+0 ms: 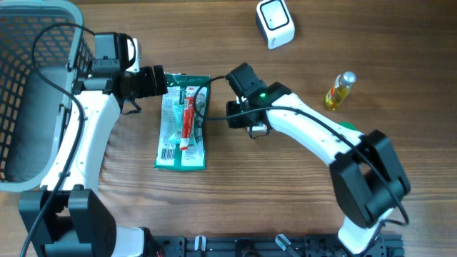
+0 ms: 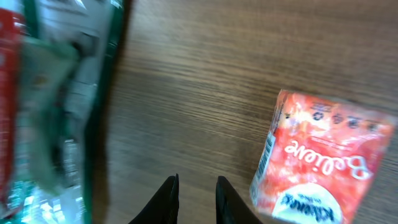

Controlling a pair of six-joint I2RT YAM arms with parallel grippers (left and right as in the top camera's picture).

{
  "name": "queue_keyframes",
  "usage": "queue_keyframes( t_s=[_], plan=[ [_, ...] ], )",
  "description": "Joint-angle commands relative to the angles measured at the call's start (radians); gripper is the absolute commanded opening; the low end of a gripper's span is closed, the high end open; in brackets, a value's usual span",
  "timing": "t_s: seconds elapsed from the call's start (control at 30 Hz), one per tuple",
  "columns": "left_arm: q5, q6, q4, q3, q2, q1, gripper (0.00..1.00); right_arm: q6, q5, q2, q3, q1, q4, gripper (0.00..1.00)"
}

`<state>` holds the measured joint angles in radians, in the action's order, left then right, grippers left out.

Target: Scan the item barcode

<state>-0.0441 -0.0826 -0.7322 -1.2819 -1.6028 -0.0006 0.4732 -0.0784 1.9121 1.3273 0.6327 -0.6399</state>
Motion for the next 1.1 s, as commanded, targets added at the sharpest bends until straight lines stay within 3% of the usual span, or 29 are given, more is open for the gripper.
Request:
queue_keyframes(
  t_s=[0.0,0.37,0.5,0.67,0.87,1.07],
  plan=[
    [-0.008,0.016,0.002,-0.007,0.004,0.003,1.0,-0.002,0.003,0.072,-0.017,0.003,-0.002,0.21],
    [-0.008,0.016,0.003,-0.007,0.004,0.003,1.0,-0.004,0.174,0.091,-0.016,0.003,-0.124,0.22],
    [-0.008,0.016,0.003,-0.007,0.004,0.003,1.0,-0.137,0.075,0.039,0.032,0.003,-0.133,0.22],
    [-0.008,0.016,0.003,-0.007,0.004,0.003,1.0,-0.214,0.089,-0.025,0.037,0.003,-0.134,0.22],
    [-0.008,0.016,0.002,-0.007,0.004,0.003,1.0,-0.209,0.264,-0.021,0.003,0.003,-0.119,0.22],
    [-0.008,0.016,0.003,-0.007,0.004,0.003,1.0,-0.211,0.27,-0.019,-0.012,0.003,-0.097,0.22]
  ],
)
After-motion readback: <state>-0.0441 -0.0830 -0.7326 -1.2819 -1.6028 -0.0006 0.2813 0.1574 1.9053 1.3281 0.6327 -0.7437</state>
